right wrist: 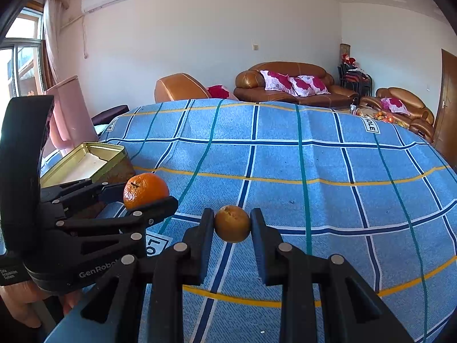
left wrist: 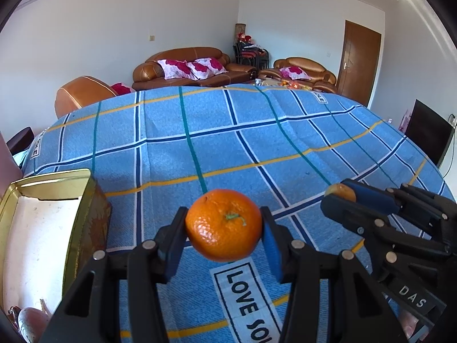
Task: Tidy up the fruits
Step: 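Lift the mandarin and yellow fruit in both tools and carry toward the tin tray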
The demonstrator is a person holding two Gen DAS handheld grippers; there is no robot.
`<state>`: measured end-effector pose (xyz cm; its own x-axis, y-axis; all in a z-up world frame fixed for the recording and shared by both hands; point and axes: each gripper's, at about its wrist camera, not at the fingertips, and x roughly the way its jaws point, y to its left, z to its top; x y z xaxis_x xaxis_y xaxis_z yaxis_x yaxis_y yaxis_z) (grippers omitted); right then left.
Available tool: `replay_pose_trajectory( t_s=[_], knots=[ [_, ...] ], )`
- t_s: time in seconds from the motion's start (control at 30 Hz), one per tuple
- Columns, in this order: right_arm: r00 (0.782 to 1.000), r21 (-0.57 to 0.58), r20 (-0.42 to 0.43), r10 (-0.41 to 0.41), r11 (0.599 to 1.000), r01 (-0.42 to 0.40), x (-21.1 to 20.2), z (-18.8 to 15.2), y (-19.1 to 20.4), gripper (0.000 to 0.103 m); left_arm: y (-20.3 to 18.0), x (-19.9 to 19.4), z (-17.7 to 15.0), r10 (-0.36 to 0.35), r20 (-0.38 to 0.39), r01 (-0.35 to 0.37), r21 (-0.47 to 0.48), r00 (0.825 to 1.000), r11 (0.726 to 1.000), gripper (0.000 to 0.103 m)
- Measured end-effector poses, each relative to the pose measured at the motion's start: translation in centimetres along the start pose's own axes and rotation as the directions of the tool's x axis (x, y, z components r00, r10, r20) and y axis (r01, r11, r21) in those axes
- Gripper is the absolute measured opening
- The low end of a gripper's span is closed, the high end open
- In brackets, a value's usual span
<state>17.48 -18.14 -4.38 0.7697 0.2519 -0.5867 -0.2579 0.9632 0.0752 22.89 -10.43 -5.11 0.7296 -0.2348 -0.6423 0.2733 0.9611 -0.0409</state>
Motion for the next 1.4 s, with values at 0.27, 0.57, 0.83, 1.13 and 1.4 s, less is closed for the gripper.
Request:
replay_pose_trajectory(
  t_s=[0.27, 0.57, 0.83, 1.13, 1.4],
  knots=[
    [1.0, -0.002, 0.022, 0.001, 1.0, -0.001, -0.6, -0.2, -0.1, 0.028, -0.2, -0.6, 0.0, 0.009, 0.031, -0.009, 0.005, 0.999, 1.0, 0.051],
    [0.998, -0.016, 0.056, 0.006, 1.0, -0.005, -1.3, -0.3, 0.0, 0.028, -0.3, -1.5, -0.1, 0.021, 0.076, -0.022, 0.012, 0.997, 1.0, 0.051],
    [0.997, -0.022, 0.077, 0.004, 1.0, -0.002, -1.7, -0.2, 0.1, 0.028, -0.5, -2.1, -0.4, 0.032, 0.105, -0.035, 0.023, 0.994, 0.999, 0.051],
    [0.995, -0.035, 0.104, 0.002, 0.999, 0.002, -2.4, -0.4, 0.3, 0.028, -0.6, -2.7, -0.4, 0.041, 0.133, -0.045, 0.025, 0.99, 0.999, 0.051],
    [0.992, -0.04, 0.126, 0.002, 0.999, 0.003, -2.8, -0.5, 0.3, 0.028, -0.8, -3.4, -0.6, 0.048, 0.163, -0.053, 0.03, 0.985, 0.998, 0.051]
  ],
)
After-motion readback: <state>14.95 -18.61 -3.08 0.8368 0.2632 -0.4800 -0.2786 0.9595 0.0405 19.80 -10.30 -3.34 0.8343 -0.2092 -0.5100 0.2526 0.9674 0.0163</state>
